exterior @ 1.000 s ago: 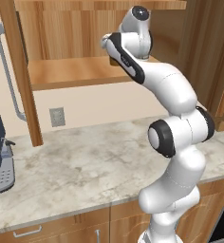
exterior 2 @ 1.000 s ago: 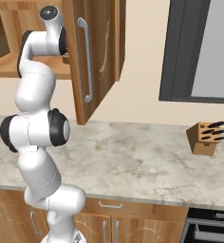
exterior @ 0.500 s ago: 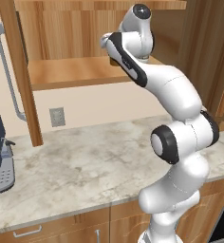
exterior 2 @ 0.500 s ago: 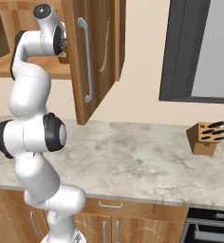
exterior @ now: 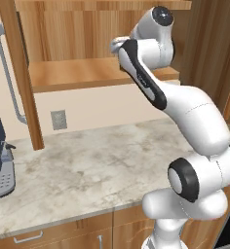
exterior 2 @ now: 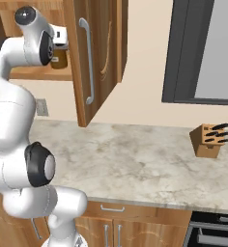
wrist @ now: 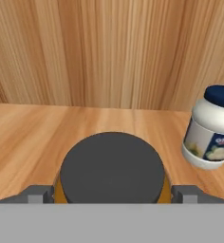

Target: Collect the turmeric, mayonnaise, and shaker from the cabinet and place them next to the stove.

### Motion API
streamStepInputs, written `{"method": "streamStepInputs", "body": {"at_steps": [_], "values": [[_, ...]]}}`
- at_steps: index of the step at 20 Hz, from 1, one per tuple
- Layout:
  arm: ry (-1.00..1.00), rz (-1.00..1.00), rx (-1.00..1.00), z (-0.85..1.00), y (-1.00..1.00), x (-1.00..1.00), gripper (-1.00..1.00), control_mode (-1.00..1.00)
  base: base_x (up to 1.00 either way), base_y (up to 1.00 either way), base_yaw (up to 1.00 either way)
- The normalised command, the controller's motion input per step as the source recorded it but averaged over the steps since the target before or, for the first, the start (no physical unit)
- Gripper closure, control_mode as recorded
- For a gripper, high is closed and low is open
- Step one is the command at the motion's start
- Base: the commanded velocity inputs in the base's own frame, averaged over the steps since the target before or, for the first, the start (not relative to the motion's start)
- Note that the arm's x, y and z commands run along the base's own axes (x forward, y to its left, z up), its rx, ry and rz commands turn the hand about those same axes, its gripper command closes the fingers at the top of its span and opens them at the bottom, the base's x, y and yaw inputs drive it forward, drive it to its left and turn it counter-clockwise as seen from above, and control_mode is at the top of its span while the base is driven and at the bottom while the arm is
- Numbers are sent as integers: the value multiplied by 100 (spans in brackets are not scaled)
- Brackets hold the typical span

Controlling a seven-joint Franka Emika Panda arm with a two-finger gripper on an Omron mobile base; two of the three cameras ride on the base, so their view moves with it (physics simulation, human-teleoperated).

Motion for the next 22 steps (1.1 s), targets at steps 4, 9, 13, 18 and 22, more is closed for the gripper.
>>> {"method": "streamStepInputs", "body": {"at_steps": [4,9,13,18,22], "values": [[0,2,0,0,3,-96,100,-100,0,0,0],[0,0,0,0,9,-90,100,-100,0,0,0],[0,0,0,0,-1,-98,100,-100,0,0,0],[-1,0,0,-1,-7,-96,100,-100,0,0,0],[-1,0,0,-14,-2,-85,100,-100,0,0,0]]}}
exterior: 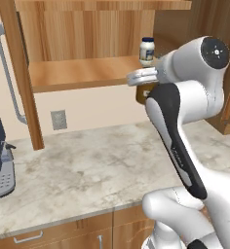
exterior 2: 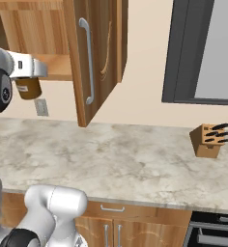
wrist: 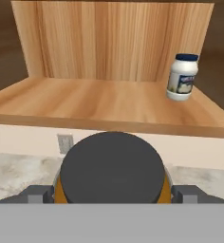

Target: Collect the turmeric, mayonnaise, and shaker from the cabinet and place them next to the stove.

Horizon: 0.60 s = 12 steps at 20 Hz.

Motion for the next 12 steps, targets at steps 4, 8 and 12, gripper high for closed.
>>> {"method": "streamStepInputs", "body": {"at_steps": [4,8,12], "values": [[-1,0,0,-18,-2,-73,100,-100,0,0,0],[0,0,0,-9,4,-35,100,100,-18,0,0],[0,0,0,0,0,0,100,100,-82,0,-12]]}}
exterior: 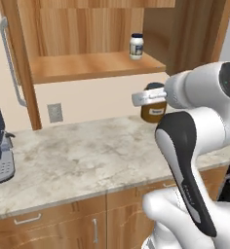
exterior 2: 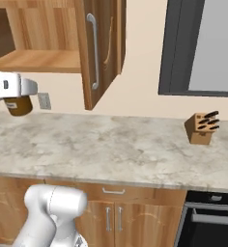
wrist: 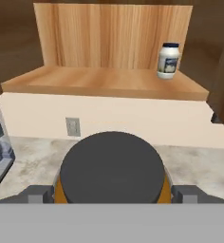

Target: Collect the turmeric, mayonnaise, and shaker from the cabinet and place them next to the stove.

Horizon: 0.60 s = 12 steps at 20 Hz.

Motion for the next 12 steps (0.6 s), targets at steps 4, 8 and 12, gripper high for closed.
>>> {"method": "streamStepInputs", "body": {"at_steps": [4,8,12], "values": [[0,0,0,0,0,0,100,100,-71,2,-40],[0,0,0,0,0,0,100,100,-65,0,-54],[0,0,0,0,0,0,100,100,-41,-6,-58]]}}
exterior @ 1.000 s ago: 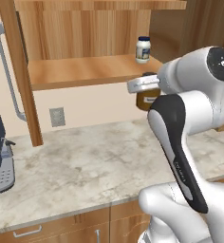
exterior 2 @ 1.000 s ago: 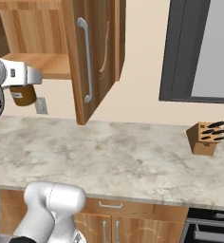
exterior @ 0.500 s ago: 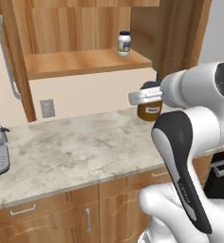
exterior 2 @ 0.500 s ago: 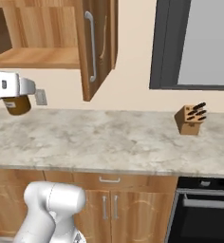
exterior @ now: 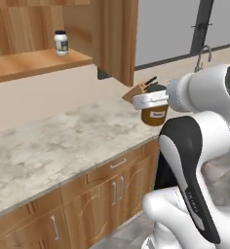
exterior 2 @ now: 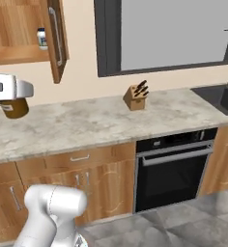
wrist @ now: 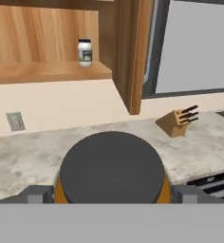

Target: Collect the turmeric, mayonnaise, and shaker from the cabinet and place them next to the stove.

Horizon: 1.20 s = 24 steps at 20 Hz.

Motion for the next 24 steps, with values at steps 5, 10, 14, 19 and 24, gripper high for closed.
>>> {"method": "streamStepInputs", "body": {"at_steps": [5,10,14,19,24], "values": [[0,0,0,0,0,0,100,100,-10,-34,-54],[0,0,0,0,0,0,100,100,11,-43,-51],[0,0,0,0,0,0,100,100,32,-46,-47],[0,0,0,0,0,0,100,100,40,-56,-44],[0,0,0,0,0,0,100,100,55,-34,-46]]}}
